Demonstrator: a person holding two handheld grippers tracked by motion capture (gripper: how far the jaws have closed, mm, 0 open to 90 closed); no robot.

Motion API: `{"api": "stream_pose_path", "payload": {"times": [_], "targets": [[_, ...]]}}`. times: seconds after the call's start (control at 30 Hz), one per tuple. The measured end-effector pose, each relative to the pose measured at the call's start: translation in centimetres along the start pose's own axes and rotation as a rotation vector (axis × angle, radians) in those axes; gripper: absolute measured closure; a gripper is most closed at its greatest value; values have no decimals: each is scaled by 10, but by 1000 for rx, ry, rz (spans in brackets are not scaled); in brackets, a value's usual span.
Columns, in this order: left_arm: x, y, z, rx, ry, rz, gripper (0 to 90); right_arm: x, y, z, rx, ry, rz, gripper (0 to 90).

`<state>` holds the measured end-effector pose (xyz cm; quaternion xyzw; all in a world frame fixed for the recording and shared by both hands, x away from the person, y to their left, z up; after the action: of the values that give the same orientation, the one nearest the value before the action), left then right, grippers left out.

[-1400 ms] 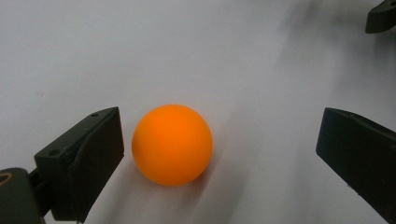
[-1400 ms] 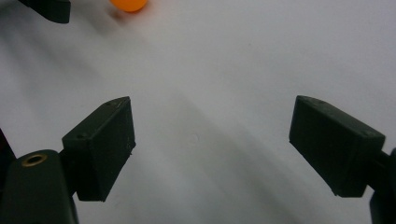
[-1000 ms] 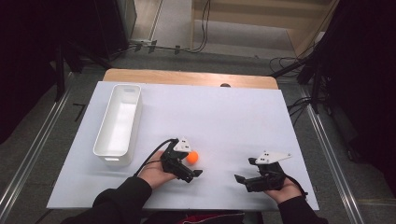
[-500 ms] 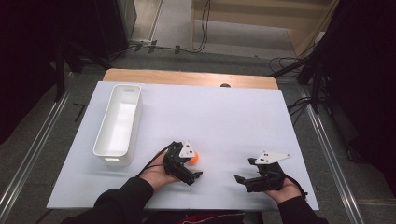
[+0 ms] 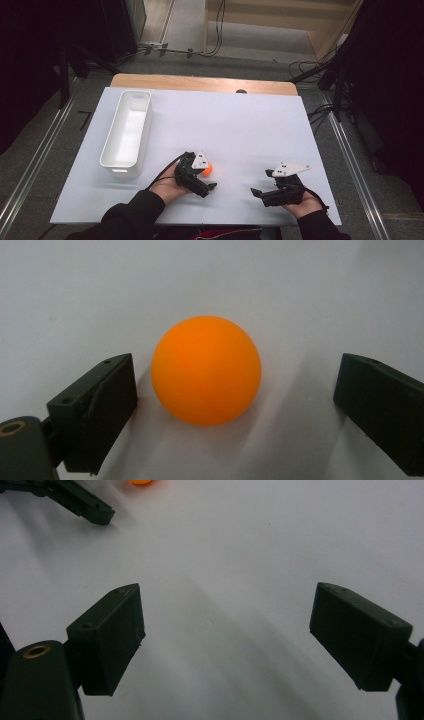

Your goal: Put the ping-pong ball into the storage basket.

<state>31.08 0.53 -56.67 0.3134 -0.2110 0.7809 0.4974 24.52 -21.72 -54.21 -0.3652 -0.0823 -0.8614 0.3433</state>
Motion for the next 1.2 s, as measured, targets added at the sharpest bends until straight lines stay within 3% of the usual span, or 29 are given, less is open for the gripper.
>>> {"api": "stream_pose_path", "payload": {"times": [0.13,0.3,0.4,0.43,0.53,0.6,0.7,0.8,1.2], "targets": [[2,-2,1,19,27,24,160,0,-1,0,4,-3,-1,129],[2,-2,1,22,28,28,176,0,0,0,7,-4,4,129],[4,-3,1,28,44,35,241,0,0,0,5,-4,2,129],[4,-3,2,37,54,36,327,0,0,-1,7,-6,3,129],[5,-4,2,37,55,41,344,-1,0,-1,5,-6,3,129],[5,-4,2,38,59,44,406,-1,0,-1,4,-7,2,129],[5,-4,2,42,60,46,410,-1,0,-1,5,-8,2,129],[6,-6,2,48,60,52,493,-1,0,-1,6,-9,0,129],[6,-5,2,44,67,54,495,-1,-1,-1,7,-15,4,129]]}}
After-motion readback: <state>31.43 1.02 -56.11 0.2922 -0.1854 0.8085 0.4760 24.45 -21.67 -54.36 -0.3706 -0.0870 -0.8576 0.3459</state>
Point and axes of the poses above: each handheld gripper's, and its own axes: x roughly backward along the jaws, z roughly out of its top, y roughly to its right, the point moved 7 cm from there along -x, roughly forward along the jaws, and after that the axes turned 3 degrees about y, right-handed, at the moved point
